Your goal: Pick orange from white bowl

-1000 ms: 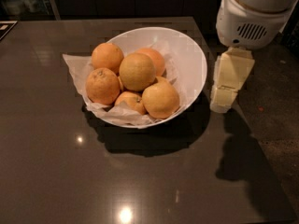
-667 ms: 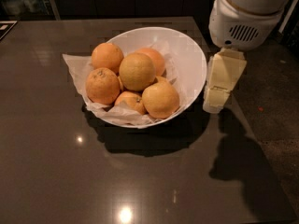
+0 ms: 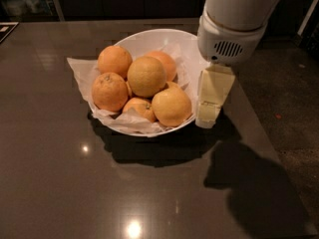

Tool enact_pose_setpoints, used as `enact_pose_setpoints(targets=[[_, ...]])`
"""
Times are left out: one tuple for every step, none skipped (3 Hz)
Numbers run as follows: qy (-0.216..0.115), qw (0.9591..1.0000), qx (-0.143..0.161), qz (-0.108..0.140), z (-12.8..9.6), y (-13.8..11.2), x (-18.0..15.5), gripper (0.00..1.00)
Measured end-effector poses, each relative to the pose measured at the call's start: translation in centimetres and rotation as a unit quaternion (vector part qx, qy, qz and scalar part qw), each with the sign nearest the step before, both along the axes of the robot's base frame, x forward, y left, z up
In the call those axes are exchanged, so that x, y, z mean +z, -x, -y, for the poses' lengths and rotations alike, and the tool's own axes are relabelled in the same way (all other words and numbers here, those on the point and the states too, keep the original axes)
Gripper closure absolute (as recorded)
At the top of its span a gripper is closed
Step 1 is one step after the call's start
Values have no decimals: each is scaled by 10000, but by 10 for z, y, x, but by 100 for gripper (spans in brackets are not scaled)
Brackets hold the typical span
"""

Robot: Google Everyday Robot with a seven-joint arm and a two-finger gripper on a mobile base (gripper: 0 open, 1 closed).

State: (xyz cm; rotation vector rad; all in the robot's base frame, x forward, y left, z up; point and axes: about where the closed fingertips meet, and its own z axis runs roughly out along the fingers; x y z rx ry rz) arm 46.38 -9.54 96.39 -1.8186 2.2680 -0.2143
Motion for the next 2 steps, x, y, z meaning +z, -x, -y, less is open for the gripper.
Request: enact_pose_setpoints(targets=[[28,10000,13,-38,-6,1,-6,7],[27,9999,44,-102,-11,4,-12,14]])
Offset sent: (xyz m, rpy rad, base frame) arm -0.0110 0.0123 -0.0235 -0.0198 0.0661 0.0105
